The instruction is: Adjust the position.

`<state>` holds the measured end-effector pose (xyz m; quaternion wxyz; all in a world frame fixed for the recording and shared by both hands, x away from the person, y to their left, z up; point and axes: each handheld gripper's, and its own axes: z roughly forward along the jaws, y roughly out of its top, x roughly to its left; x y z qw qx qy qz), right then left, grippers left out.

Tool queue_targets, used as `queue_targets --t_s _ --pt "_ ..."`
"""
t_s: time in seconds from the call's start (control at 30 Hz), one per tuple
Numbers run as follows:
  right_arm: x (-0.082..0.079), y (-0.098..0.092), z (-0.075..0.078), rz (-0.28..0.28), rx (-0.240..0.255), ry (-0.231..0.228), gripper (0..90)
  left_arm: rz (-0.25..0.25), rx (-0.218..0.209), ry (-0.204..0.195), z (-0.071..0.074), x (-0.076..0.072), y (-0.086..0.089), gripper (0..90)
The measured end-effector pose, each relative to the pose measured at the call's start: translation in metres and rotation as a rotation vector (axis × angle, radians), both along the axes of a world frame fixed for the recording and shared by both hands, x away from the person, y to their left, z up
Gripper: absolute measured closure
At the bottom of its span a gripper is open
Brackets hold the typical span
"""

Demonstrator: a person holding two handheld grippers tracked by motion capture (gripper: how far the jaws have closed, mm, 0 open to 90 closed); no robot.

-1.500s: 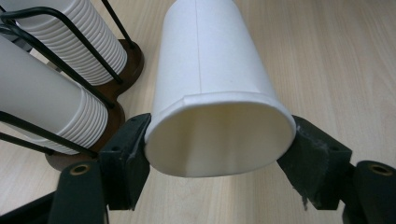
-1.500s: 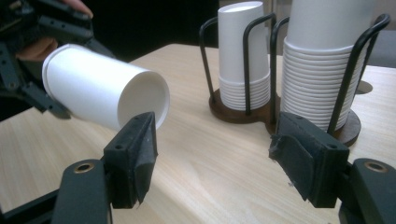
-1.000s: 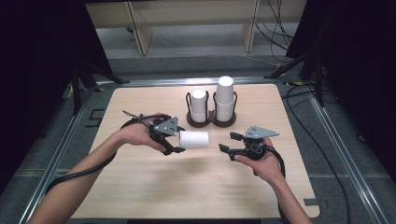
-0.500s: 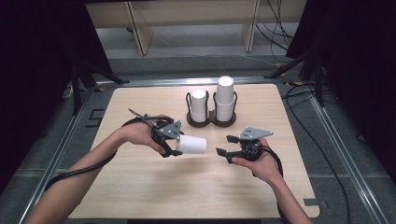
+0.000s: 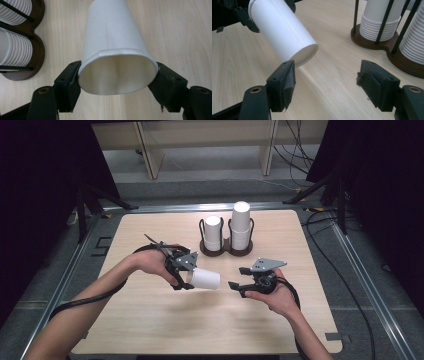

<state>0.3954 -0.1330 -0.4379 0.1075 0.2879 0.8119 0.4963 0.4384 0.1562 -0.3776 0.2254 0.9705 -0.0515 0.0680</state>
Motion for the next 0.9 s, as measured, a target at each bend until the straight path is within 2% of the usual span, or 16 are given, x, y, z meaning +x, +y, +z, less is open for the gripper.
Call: queue_targets --t_s 0.07,0.1,0.2,0.23,0.27,0.3,0.37,0.43,0.47,0.5,0.7,0.73,0.77,0.8,0.87,0.9 --pt "0.001 0.001 0.0 0.014 -0.009 -0.006 30.2 0.0 0.015 -0.004 0.0 0.0 -0.001 29.4" --pt "-0.001 0.002 0.0 0.008 -0.007 0.012 30.2 0.004 0.019 -0.002 0.001 0.001 -0.001 29.4" --pt "0.001 0.004 0.0 0.024 -0.018 -0.018 30.2 0.003 0.039 -0.003 0.001 0.001 -0.002 29.5" --pt "0.0 0.005 0.0 0.025 -0.018 0.007 30.2 0.004 0.046 -0.002 0.002 0.001 -0.003 29.6" --pt "0.001 0.005 0.0 0.028 -0.026 -0.004 30.2 0.005 0.049 -0.002 0.002 0.001 -0.003 29.6" --pt "0.0 0.007 0.001 0.028 -0.025 0.007 30.2 0.006 0.056 0.0 0.003 0.001 -0.004 29.6" --pt "0.001 0.008 0.001 0.038 -0.036 -0.018 30.2 0.002 0.066 0.005 0.004 0.001 -0.005 29.6" --pt "0.0 0.011 0.002 0.037 -0.036 -0.001 30.2 0.0 0.078 0.003 0.005 0.001 -0.006 29.6" --pt "0.001 0.011 0.002 0.047 -0.039 -0.013 30.1 -0.004 0.089 -0.002 0.006 0.001 -0.007 29.6" --pt "0.002 0.013 0.002 0.062 -0.034 -0.001 30.1 -0.004 0.098 -0.002 0.006 0.001 -0.008 29.6" --pt "0.002 0.017 0.003 0.07 -0.055 -0.012 30.1 -0.011 0.123 0.004 0.009 0.001 -0.01 29.9" --pt "0.002 0.018 0.003 0.073 -0.053 -0.001 30.0 -0.022 0.138 0.001 0.01 0.001 -0.011 29.9" --pt "0.002 0.019 0.003 0.076 -0.061 -0.009 30.1 -0.025 0.142 -0.001 0.01 0.002 -0.012 29.9" --pt "0.002 0.02 0.003 0.08 -0.062 0.004 30.1 -0.014 0.137 0.005 0.01 0.001 -0.012 29.9" --pt "0.002 0.021 0.004 0.087 -0.07 -0.002 30.0 -0.029 0.164 -0.005 0.012 0.003 -0.014 29.9" --pt "0.002 0.021 0.004 0.09 -0.078 -0.007 30.1 -0.023 0.164 0.002 0.012 0.002 -0.014 29.9"
